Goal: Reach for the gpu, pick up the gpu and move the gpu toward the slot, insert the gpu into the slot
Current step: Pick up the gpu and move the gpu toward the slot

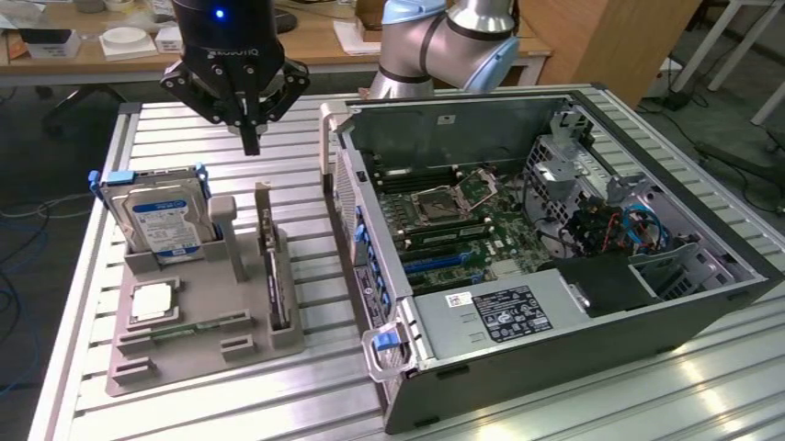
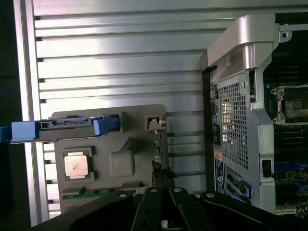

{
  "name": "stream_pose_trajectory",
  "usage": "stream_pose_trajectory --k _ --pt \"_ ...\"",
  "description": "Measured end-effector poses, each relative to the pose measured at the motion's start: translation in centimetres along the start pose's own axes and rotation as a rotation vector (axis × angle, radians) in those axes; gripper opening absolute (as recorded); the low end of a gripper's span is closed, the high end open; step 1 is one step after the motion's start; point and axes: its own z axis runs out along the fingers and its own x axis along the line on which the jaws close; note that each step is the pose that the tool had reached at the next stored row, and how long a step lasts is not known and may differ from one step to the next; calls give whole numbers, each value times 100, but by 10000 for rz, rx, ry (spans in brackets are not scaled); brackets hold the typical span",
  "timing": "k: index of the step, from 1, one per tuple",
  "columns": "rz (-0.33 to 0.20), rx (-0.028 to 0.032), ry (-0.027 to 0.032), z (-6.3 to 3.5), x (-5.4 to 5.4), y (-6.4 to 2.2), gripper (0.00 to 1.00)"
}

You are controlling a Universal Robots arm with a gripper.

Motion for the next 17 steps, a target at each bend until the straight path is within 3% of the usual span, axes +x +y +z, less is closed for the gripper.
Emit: stream_pose_trajectory --k 10,16,17 --pt "-1 0 -1 0 0 0 11" --pt "0 0 0 0 0 0 41" --pt "0 0 0 0 0 0 41"
